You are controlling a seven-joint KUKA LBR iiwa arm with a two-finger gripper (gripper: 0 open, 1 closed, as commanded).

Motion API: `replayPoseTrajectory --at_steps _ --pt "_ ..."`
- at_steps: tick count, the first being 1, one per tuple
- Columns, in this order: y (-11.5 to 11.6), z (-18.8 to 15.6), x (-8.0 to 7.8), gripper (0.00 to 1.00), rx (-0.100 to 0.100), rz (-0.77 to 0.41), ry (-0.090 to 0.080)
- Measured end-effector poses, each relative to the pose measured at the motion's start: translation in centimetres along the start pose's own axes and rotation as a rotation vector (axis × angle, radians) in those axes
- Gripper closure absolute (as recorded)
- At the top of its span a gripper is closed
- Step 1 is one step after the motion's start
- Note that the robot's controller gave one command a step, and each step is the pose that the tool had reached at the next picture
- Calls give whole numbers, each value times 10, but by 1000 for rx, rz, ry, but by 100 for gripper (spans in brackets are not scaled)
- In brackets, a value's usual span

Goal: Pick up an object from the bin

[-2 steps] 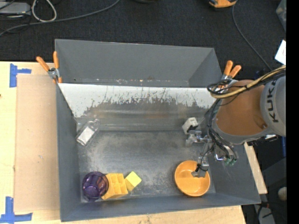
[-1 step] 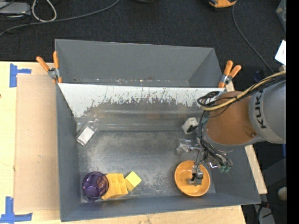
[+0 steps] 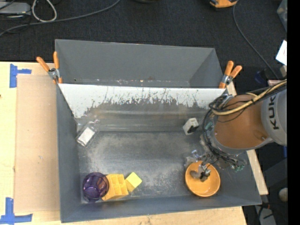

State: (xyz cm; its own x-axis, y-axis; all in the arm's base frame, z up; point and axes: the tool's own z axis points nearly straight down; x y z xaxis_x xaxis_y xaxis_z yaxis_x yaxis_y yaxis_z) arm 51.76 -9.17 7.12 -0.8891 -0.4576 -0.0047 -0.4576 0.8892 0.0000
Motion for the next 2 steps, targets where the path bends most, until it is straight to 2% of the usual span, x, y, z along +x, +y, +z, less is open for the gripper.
replayPoseTrajectory --at_steps 1,2 --pt "0 0 0 100 0 0 0" --pt "5 -72 -8 100 -4 12 4"
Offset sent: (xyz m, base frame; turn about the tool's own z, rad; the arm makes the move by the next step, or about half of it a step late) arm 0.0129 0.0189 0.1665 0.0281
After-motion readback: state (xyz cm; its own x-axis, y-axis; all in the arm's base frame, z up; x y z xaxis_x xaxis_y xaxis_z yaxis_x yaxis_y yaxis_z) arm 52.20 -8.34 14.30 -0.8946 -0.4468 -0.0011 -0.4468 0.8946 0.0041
